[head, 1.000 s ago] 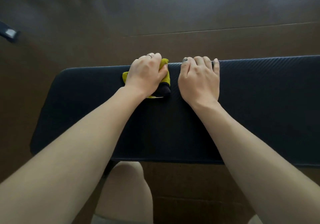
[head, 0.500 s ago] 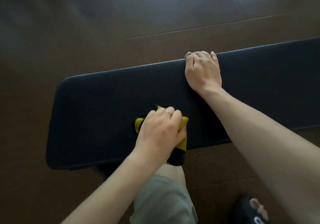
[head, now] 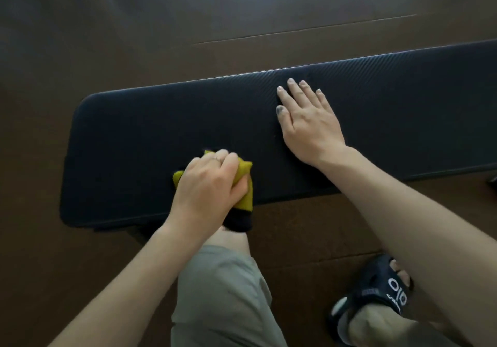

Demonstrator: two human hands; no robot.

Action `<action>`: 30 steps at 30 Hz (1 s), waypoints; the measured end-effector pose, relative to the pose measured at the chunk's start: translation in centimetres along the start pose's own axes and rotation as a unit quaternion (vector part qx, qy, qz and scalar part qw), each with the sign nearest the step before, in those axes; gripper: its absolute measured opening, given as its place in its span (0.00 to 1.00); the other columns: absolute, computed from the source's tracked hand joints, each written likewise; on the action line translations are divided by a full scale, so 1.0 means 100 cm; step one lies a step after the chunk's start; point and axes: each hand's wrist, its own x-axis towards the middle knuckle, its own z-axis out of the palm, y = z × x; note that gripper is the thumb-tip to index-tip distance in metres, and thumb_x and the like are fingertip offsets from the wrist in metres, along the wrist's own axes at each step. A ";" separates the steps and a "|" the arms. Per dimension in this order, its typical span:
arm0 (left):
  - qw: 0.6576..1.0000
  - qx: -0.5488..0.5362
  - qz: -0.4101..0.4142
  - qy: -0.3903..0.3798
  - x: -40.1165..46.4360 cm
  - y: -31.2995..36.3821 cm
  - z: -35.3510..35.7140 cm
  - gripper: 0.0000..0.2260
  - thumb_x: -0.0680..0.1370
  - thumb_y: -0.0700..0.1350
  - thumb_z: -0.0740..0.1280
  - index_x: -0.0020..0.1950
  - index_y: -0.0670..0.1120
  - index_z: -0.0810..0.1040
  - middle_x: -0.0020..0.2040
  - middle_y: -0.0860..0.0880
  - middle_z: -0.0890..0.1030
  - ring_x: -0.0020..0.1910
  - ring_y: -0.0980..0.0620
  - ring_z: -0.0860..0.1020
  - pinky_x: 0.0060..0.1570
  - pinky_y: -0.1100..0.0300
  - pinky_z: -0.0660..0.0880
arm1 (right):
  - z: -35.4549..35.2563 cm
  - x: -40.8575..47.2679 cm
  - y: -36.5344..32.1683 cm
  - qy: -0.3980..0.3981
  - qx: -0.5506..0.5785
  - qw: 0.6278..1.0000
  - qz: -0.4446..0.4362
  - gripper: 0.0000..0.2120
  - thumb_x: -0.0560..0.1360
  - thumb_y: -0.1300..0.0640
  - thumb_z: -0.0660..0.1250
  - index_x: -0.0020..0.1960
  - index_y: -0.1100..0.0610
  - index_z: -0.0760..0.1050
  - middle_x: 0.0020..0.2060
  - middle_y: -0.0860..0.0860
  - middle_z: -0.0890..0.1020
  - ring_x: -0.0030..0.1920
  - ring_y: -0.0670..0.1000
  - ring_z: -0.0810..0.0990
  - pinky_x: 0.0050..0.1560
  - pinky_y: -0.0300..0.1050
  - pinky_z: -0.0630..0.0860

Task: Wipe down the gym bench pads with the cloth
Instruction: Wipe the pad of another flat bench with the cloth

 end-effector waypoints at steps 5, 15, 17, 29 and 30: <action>0.999 0.033 -0.031 0.027 -0.006 -0.025 -0.003 0.12 0.83 0.50 0.59 0.42 0.48 0.64 0.37 0.47 0.70 0.35 0.44 0.72 0.38 0.47 0.69 | 0.005 -0.017 0.000 0.053 0.007 0.999 -0.010 0.26 0.87 0.46 0.44 0.82 0.51 0.61 0.82 0.51 0.59 0.83 0.51 0.53 0.83 0.52 0.47; 0.996 0.058 -0.058 -0.019 0.084 0.008 0.019 0.11 0.82 0.51 0.60 0.45 0.46 0.71 0.44 0.44 0.79 0.43 0.40 0.78 0.45 0.47 0.71 | 0.003 -0.019 0.004 0.061 0.040 0.997 -0.021 0.29 0.85 0.45 0.42 0.81 0.54 0.64 0.81 0.52 0.63 0.82 0.50 0.56 0.83 0.50 0.49; 1.000 0.020 0.014 -0.012 0.029 0.025 0.007 0.11 0.81 0.50 0.61 0.43 0.45 0.73 0.39 0.47 0.76 0.38 0.44 0.76 0.40 0.48 0.72 | 0.004 -0.026 0.005 0.054 0.026 0.998 -0.027 0.31 0.85 0.44 0.40 0.81 0.54 0.62 0.82 0.52 0.61 0.83 0.51 0.55 0.83 0.51 0.48; 0.997 0.040 -0.041 -0.044 0.174 0.029 0.046 0.12 0.84 0.51 0.59 0.50 0.43 0.74 0.51 0.42 0.81 0.52 0.39 0.78 0.50 0.47 0.69 | -0.020 -0.014 0.027 0.080 0.049 0.995 0.025 0.26 0.87 0.48 0.45 0.80 0.54 0.66 0.80 0.54 0.65 0.82 0.53 0.58 0.82 0.52 0.48; 0.996 0.059 -0.050 -0.052 0.176 0.034 0.048 0.13 0.84 0.52 0.58 0.51 0.43 0.74 0.52 0.42 0.80 0.52 0.39 0.78 0.51 0.47 0.69 | -0.026 -0.013 0.041 0.078 0.030 0.995 0.059 0.26 0.87 0.47 0.45 0.81 0.53 0.63 0.81 0.53 0.62 0.82 0.54 0.55 0.82 0.54 0.47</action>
